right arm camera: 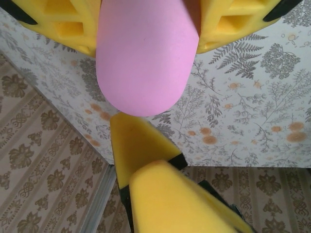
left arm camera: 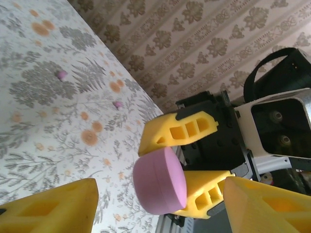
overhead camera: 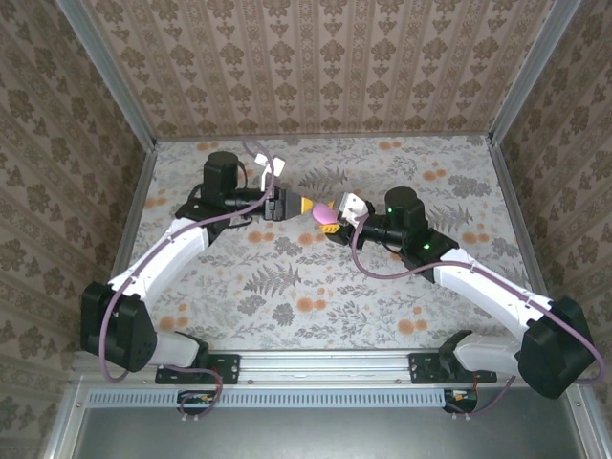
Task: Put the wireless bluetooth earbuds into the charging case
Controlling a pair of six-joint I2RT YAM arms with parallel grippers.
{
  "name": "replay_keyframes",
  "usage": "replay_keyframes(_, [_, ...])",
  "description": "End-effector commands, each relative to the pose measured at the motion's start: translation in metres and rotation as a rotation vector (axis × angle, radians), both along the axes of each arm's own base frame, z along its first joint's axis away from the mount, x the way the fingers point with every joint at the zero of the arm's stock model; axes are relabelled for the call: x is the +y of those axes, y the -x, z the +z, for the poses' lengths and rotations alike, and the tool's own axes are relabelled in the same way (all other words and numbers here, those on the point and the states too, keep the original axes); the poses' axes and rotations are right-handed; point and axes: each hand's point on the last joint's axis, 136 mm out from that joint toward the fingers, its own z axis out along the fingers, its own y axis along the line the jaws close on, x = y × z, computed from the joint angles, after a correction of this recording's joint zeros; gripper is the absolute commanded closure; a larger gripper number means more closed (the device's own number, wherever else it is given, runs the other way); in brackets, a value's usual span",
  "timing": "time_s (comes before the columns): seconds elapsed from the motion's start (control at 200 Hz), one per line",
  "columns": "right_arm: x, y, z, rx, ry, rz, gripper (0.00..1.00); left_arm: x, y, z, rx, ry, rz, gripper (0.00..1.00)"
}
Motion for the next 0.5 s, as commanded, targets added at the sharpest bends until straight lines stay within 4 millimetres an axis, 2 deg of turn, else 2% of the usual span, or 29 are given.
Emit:
replay_keyframes(0.0, [-0.003,-0.001,0.013,-0.072,-0.007,-0.010,0.69,-0.012,0.012,0.010,0.015,0.024,-0.076,0.33])
replay_keyframes(0.21, [-0.003,-0.004,0.019,-0.097,-0.016,-0.020,0.68,-0.022,0.012,0.006,0.039,0.021,-0.093,0.38])
replay_keyframes(0.495, [0.000,-0.004,0.022,-0.122,-0.010,-0.005,0.67,-0.027,0.002,-0.001,0.077,0.011,-0.053,0.50])
